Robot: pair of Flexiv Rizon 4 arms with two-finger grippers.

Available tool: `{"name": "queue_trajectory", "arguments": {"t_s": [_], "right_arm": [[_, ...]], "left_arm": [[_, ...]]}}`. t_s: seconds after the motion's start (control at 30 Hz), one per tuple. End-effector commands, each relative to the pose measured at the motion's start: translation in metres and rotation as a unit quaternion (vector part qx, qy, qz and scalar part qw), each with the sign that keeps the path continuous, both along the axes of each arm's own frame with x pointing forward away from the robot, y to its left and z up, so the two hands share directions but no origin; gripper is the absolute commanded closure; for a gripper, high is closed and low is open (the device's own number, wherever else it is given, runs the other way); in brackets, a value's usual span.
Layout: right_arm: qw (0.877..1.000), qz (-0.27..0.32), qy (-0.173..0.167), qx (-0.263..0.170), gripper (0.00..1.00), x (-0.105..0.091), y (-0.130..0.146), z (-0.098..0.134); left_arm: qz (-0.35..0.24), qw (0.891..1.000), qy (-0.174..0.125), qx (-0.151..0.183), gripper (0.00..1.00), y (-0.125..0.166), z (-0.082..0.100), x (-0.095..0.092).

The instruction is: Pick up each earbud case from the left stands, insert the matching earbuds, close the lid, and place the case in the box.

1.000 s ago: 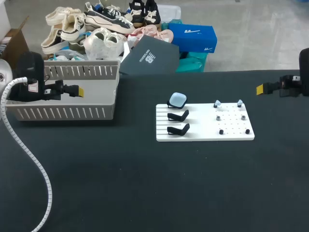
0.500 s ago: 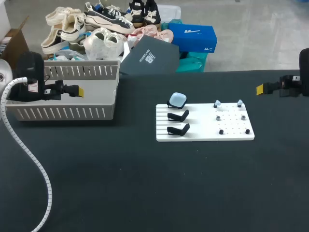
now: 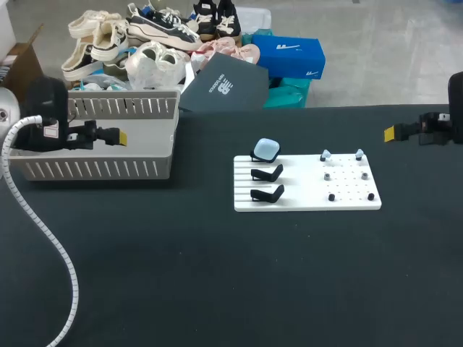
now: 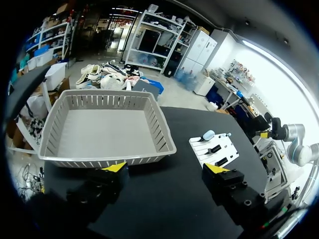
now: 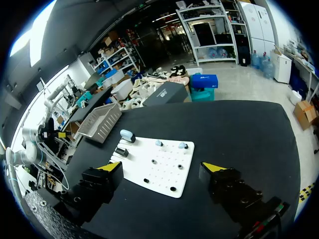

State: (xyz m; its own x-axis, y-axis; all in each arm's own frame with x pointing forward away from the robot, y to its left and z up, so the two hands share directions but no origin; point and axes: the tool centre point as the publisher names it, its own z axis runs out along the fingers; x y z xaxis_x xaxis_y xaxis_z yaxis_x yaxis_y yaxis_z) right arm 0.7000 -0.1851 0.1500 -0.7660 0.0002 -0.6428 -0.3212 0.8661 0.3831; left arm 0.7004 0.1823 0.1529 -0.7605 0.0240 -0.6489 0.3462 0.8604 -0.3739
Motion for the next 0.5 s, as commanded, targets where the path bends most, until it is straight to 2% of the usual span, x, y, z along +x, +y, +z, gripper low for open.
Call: {"name": "queue_trajectory", "arguments": {"t_s": [0.03,0.13,0.3,0.4,0.5], "right_arm": [[1.000,0.000,0.000,0.000,0.00,0.000,0.000,0.000],[1.000,0.000,0.000,0.000,0.00,0.000,0.000,0.000],[1.000,0.000,0.000,0.000,0.00,0.000,0.000,0.000],[1.000,0.000,0.000,0.000,0.00,0.000,0.000,0.000],[1.000,0.000,0.000,0.000,0.00,0.000,0.000,0.000]], "left_arm": [[-0.025,0.999,-0.017,-0.014,0.00,0.005,0.004,0.004],[-0.049,0.998,-0.035,-0.015,0.00,0.005,0.009,0.007],[-0.118,0.990,-0.081,-0.016,0.00,0.001,0.020,0.015],[-0.155,0.982,-0.103,-0.011,0.00,-0.002,0.026,0.021],[-0.214,0.968,-0.129,-0.011,0.00,-0.008,0.036,0.030]]}}
